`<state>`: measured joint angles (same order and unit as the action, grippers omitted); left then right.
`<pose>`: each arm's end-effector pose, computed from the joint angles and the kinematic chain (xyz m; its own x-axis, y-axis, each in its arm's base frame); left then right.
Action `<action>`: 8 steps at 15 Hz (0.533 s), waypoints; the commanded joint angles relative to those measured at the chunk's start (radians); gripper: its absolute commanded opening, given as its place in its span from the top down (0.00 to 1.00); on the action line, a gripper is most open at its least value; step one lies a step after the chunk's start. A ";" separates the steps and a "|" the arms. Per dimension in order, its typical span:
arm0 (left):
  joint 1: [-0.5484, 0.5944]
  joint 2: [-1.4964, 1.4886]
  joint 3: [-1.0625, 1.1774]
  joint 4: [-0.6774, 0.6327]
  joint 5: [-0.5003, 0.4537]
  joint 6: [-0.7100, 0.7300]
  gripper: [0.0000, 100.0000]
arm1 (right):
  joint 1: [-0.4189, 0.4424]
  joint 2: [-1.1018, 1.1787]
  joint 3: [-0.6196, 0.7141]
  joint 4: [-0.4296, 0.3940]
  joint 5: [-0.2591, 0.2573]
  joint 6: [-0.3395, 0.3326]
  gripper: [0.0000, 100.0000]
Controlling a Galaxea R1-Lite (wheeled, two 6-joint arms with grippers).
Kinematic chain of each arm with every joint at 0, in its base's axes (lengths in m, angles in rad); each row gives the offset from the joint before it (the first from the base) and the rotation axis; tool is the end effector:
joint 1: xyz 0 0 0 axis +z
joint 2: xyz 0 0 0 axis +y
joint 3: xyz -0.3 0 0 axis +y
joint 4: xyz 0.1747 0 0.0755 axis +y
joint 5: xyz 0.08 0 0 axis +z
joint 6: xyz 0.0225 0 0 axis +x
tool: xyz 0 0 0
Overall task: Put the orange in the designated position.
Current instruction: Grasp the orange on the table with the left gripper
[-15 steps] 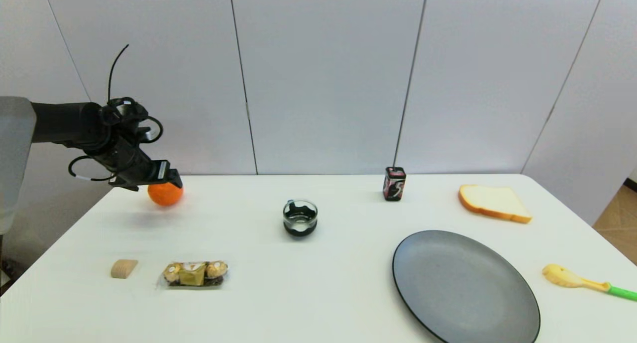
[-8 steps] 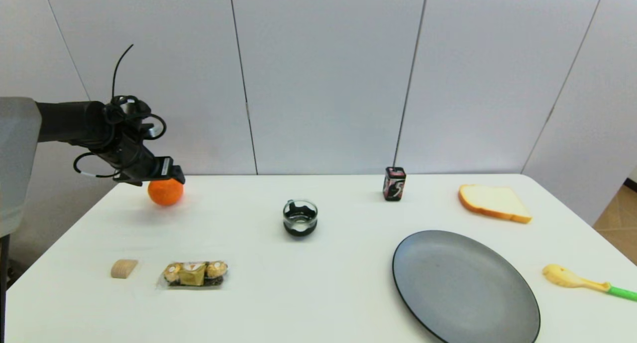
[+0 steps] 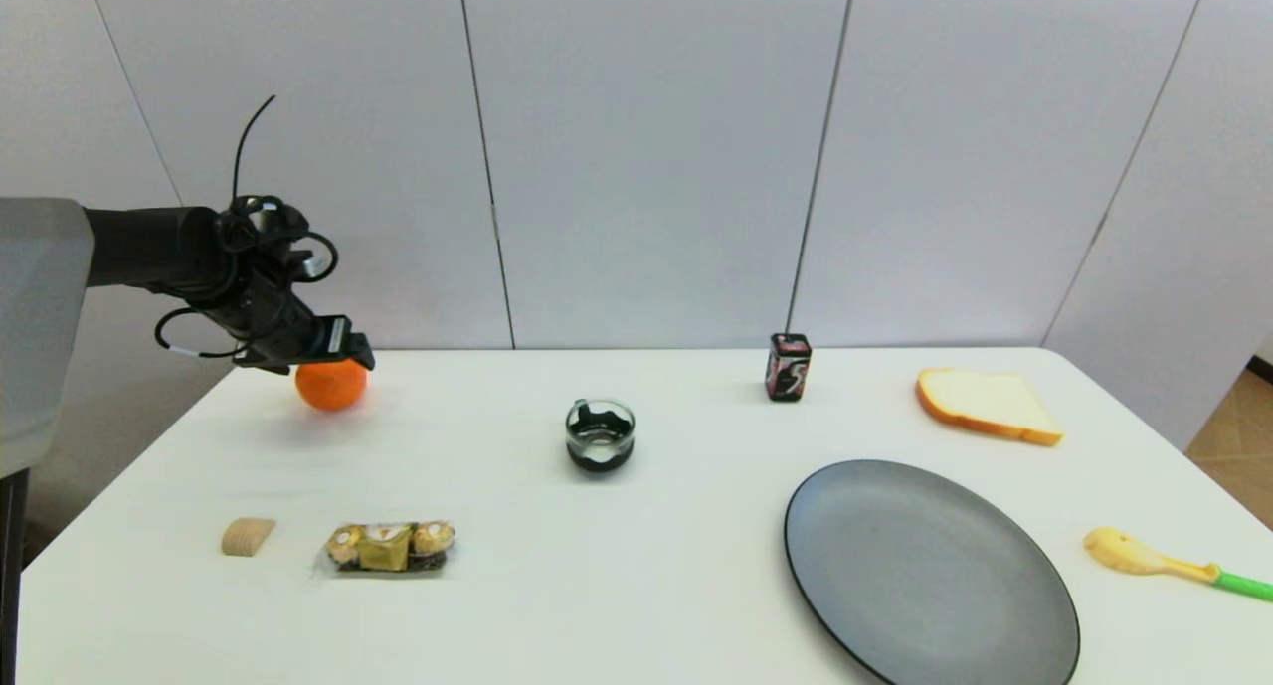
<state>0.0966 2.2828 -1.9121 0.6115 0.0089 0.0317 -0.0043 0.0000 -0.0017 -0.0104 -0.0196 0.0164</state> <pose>0.4410 0.0429 0.1489 0.5517 0.0624 -0.8317 -0.0751 0.9969 0.0250 -0.0229 -0.0003 0.0770 0.9996 -0.0239 0.0121 0.0237 0.9996 0.0166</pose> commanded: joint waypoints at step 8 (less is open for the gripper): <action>0.002 0.073 -0.042 0.005 0.002 0.001 0.00 | 0.000 0.000 0.000 0.000 0.000 0.000 0.00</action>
<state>0.0970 2.3453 -1.9540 0.6128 0.0104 0.0321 -0.0047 0.0000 -0.0017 -0.0104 -0.0200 0.0168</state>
